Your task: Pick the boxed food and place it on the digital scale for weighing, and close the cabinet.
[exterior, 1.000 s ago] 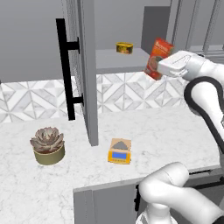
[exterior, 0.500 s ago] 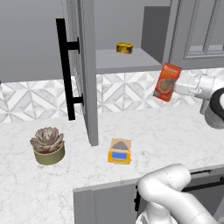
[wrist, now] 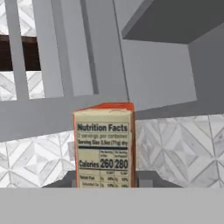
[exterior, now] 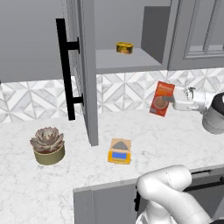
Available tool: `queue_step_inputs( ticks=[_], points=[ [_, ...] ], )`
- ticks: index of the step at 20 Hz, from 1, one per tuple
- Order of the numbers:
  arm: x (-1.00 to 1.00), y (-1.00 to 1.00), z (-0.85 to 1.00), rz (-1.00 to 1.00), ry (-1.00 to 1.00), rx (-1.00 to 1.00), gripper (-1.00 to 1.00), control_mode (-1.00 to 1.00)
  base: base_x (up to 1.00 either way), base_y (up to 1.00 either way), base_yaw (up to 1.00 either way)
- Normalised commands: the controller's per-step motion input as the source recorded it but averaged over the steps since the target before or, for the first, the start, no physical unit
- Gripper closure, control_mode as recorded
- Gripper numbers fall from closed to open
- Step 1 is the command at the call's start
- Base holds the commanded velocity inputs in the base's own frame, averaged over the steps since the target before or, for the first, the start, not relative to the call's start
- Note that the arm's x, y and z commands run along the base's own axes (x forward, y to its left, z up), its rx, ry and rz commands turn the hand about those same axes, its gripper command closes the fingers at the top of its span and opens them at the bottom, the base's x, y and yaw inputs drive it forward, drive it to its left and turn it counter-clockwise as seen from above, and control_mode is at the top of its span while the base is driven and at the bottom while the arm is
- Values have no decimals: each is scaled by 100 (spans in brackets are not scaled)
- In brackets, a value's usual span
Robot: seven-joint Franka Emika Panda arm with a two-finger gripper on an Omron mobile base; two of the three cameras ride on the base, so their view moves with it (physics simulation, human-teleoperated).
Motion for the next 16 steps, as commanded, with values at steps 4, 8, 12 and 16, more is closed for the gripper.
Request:
queue_step_inputs(
  ticks=[4, 8, 12, 16],
  points=[
    [31, 3, -62, 35, -2, -1, 100, -100, 0, 0, 0],
    [33, 33, -56, 27, 0, -4, 100, -100, 0, 0, 0],
    [16, 47, -53, 23, 0, -8, 100, -100, 0, 0, 0],
    [0, 35, -45, 19, -2, -8, 100, -100, 0, 0, 0]
  ],
)
